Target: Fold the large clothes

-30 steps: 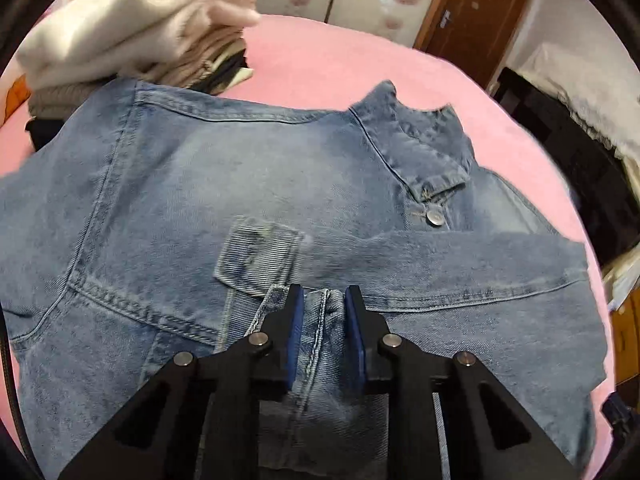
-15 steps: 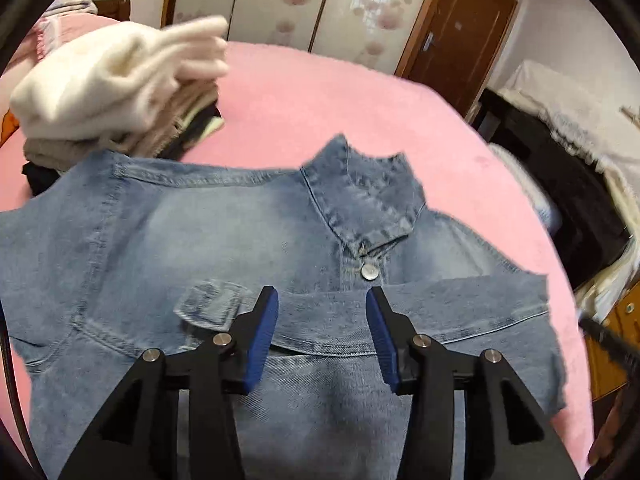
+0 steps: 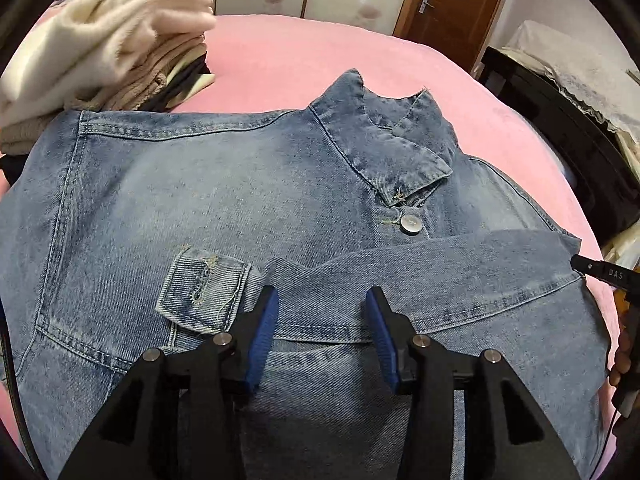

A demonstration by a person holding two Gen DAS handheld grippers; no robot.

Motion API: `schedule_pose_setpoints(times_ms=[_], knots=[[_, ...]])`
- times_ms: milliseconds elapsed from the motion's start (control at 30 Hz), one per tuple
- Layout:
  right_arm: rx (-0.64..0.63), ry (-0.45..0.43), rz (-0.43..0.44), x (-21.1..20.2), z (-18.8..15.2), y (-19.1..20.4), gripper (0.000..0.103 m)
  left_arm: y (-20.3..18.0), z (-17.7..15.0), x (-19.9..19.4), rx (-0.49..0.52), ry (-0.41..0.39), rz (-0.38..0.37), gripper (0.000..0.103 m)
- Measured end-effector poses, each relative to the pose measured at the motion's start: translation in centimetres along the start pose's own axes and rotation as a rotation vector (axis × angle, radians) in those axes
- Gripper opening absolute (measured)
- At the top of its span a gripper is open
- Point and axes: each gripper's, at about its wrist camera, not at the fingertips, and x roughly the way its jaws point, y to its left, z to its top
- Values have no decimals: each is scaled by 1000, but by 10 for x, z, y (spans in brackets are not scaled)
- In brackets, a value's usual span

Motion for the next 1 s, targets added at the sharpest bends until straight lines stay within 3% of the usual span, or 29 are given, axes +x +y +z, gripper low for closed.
schedule_pose_setpoints(times_ms=[200,300,533,733,1000], knots=[[44,-6,14,-22,-12,-3,18,-7,3,-11,16,2,13,57],[108,8,95,-40,-19,-5,18,-10,4,-34,7,-34,9,69],[123,-21,149,-93,-49,16,20,-22,5,-98,22,-92,-12,87],[124,-48,149,-146,-84,29,38,-32,-6,-163,17,-136,-55,88],[69,-112,183,-211,-126,70,39,-16,-31,-247,-20,-195,-60,102]])
